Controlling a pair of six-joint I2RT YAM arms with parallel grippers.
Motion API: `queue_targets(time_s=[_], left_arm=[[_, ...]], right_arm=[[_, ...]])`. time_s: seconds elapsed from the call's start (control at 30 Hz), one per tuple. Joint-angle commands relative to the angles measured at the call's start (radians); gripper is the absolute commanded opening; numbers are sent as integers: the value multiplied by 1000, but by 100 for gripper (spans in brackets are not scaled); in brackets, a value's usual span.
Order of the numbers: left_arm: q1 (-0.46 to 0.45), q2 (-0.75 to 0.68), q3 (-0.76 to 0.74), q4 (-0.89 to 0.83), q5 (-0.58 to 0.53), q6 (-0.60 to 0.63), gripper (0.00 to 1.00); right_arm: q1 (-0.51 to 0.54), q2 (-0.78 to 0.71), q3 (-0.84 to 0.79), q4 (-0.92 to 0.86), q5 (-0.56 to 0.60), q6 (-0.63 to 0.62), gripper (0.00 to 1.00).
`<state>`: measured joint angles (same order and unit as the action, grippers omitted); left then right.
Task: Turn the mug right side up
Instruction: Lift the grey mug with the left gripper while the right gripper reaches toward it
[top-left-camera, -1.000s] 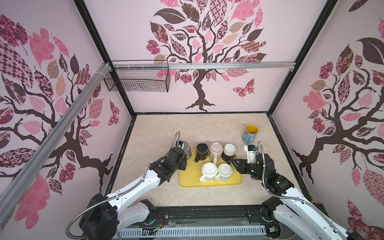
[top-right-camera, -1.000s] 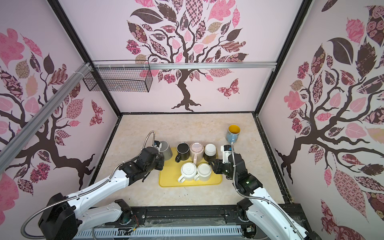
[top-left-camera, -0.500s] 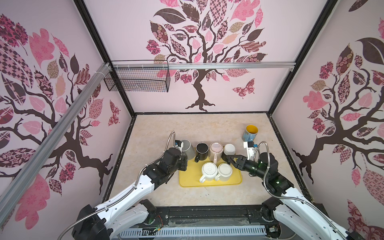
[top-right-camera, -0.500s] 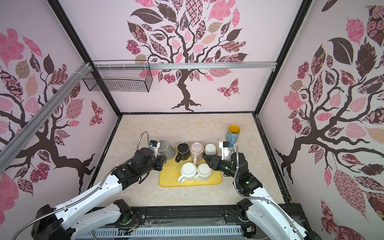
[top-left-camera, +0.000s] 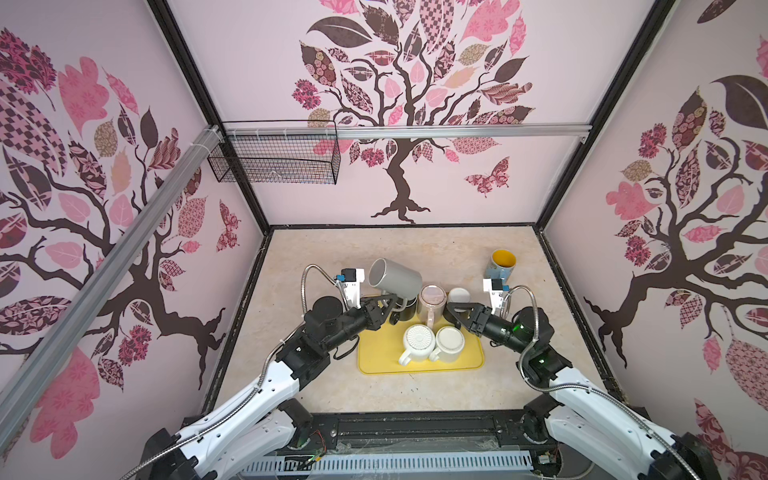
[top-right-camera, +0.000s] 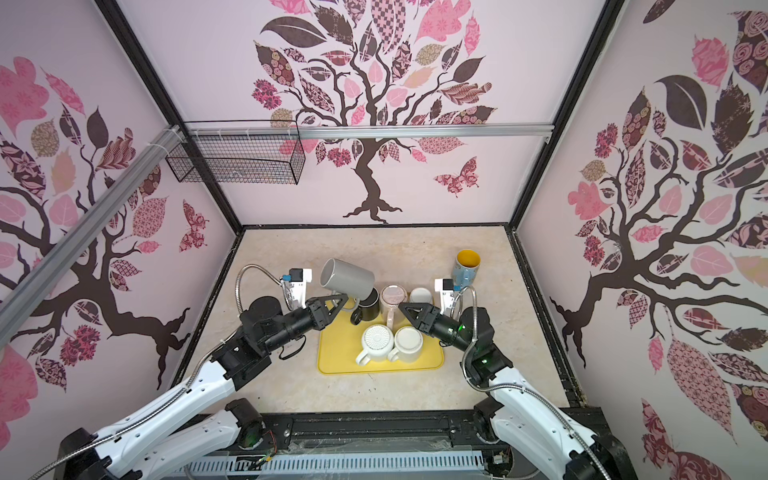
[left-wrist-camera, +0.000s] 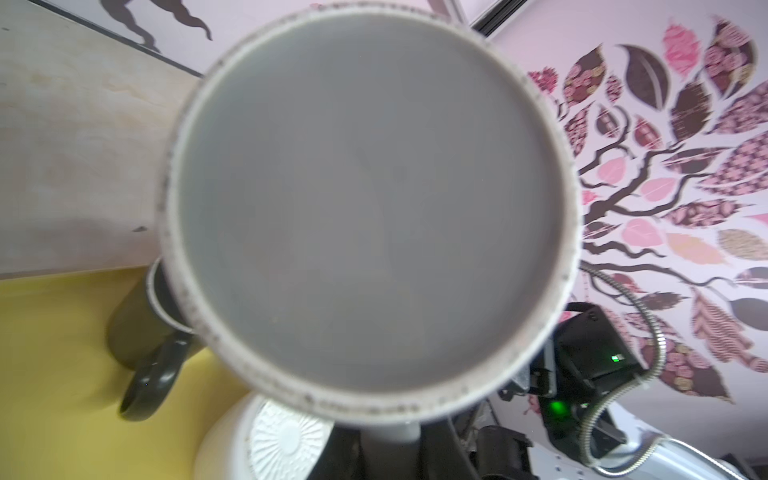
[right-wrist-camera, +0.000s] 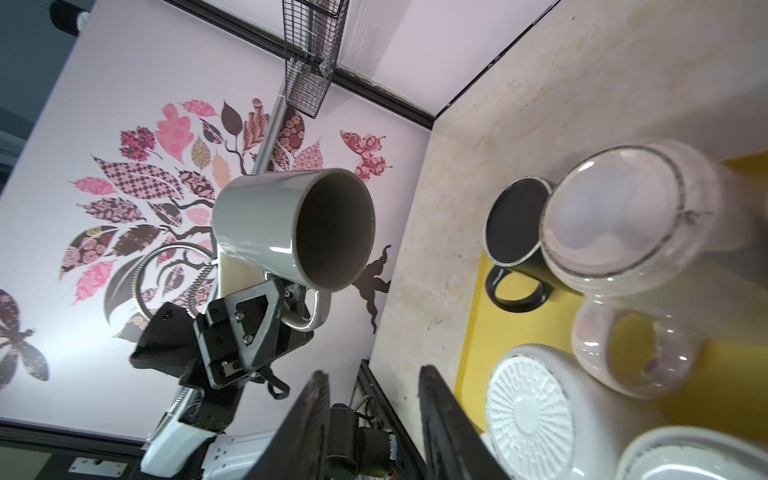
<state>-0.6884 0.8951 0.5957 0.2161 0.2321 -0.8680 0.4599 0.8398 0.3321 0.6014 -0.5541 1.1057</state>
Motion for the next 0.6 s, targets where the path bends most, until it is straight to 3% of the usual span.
queue_targets(time_s=[0.0, 0.33, 0.57], left_arm=[[-5, 30, -45, 403, 79, -151, 0], [-22, 207, -128, 842, 96, -298, 0], [-31, 226, -146, 869, 88, -285, 0]], right_arm=[[33, 27, 39, 160, -33, 58, 47], [112, 148, 99, 263, 2, 88, 51], [117, 184, 134, 274, 1, 109, 49]])
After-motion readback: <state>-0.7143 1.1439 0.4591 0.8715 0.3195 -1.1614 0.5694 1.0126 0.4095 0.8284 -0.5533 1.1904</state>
